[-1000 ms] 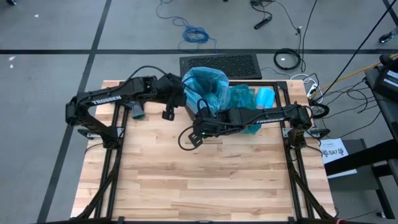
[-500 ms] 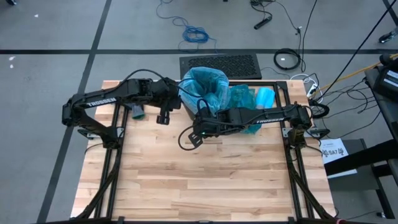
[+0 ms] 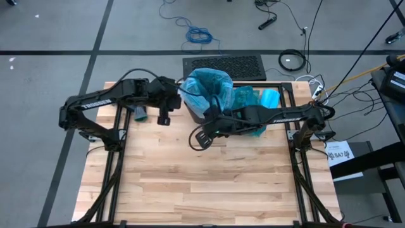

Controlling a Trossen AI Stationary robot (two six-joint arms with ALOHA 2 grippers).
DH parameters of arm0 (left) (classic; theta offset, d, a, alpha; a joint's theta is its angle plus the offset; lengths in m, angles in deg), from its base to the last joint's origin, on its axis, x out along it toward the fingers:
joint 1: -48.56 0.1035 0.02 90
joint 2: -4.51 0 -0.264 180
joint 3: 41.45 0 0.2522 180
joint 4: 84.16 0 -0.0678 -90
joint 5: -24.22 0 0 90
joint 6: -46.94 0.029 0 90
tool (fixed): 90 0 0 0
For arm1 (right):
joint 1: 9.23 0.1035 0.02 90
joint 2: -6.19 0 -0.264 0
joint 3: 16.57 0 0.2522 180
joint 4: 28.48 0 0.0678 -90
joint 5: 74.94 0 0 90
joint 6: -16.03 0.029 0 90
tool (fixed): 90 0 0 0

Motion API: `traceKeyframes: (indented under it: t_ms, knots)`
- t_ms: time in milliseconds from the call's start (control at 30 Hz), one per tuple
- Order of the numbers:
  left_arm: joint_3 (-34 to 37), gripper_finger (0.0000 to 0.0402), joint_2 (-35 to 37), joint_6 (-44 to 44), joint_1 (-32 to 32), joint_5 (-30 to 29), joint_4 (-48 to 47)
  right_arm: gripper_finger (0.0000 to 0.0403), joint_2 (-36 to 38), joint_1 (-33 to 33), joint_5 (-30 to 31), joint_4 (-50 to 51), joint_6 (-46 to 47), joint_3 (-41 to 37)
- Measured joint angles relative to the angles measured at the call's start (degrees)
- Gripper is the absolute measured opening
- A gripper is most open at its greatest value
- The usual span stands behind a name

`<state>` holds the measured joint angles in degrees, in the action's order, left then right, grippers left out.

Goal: Place trash/remove bag and relplace
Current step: Insert the light blue trash bag into the bin

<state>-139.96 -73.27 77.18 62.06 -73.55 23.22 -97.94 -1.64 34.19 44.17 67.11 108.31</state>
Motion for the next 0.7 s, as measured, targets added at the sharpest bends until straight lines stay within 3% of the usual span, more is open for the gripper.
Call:
traceKeyframes:
  t_ms: [167,367,567,700]
  knots:
    - [0.0,0.0007,3.4,-2.8,-0.1,0.0,0.2,0.0,2.0,0.6,0.0,2.0,-1.3,0.0]
    - [0.0,0.0008,4.5,-6.0,-0.2,1.2,2.0,0.0,6.0,2.6,0.6,15.7,4.9,0.0]
    - [0.0,0.0043,2.0,-6.0,-0.2,1.4,2.2,0.0,9.1,11.2,11.0,31.2,19.5,0.0]
    - [0.0,0.0101,1.1,-5.1,-0.2,1.5,3.2,0.0,11.4,17.9,17.3,30.4,25.4,-2.3]
